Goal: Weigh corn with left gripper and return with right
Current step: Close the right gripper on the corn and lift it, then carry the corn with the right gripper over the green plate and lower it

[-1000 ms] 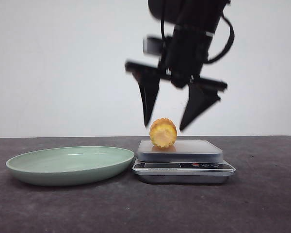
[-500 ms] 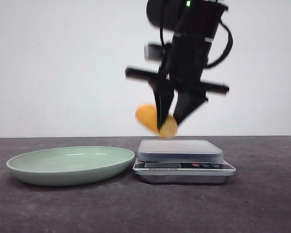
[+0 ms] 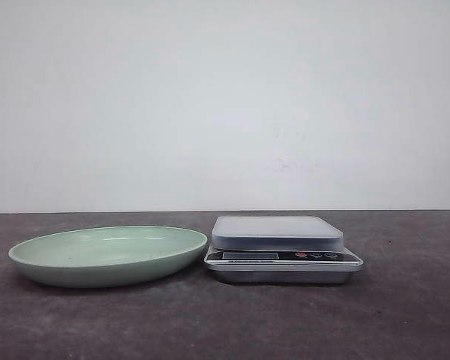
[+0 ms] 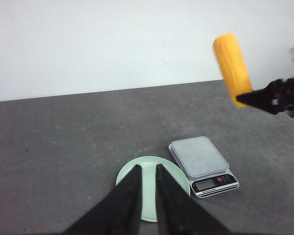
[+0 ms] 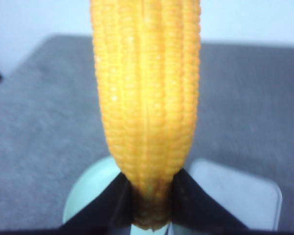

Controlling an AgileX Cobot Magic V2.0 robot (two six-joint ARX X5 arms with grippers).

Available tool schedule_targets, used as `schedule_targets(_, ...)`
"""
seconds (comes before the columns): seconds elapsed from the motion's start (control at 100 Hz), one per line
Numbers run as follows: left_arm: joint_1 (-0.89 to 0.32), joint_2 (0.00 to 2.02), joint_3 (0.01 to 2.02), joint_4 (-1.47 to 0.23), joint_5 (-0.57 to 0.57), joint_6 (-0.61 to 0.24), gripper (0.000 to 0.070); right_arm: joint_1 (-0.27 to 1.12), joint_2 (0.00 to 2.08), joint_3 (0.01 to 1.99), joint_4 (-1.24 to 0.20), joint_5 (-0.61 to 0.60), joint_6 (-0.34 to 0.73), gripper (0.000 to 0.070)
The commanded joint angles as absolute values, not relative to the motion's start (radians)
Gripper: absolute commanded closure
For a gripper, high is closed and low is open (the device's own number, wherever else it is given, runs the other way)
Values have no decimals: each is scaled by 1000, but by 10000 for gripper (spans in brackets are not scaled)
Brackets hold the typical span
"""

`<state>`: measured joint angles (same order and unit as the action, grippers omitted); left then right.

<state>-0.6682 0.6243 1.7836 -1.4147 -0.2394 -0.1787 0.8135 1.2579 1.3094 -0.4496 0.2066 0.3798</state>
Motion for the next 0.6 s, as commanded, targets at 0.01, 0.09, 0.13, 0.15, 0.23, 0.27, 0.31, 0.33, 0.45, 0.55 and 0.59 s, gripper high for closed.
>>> schedule_targets(0.01,-675,633,1798,-1379,-243,-157,700,829,1273,1326,-442,213,332,694)
schedule_targets(0.09,-674,633,1796,-1359,-243,-143,700,833,1273,1326,-446,212,332,694)
schedule_targets(0.13,-674,633,1796,-1355,-243,-139,700,836,1273,1326,-450,212,332,694)
schedule_targets(0.15,-674,633,1796,-1354,-243,-139,700,836,1274,1326,-450,212,332,694)
schedule_targets(0.23,-674,633,1796,-1355,-243,-139,700,841,1274,1326,-450,212,332,694)
schedule_targets(0.27,-675,633,1796,-1356,-242,-139,700,843,1274,1326,-449,214,332,694)
schedule_targets(0.31,-675,633,1796,-1359,-242,-139,700,843,1274,1326,-448,214,333,694)
schedule_targets(0.33,-674,633,1796,-1362,-242,-139,700,843,1274,1326,-448,214,333,694)
schedule_targets(0.45,-674,633,1796,-1383,-242,-139,700,843,1274,1326,-445,212,334,694)
schedule_targets(0.55,-674,633,1796,-1394,-242,-139,700,846,1277,1326,-431,210,353,694)
schedule_targets(0.59,-674,633,1796,-1395,-242,-139,700,854,1285,1326,-414,209,360,694)
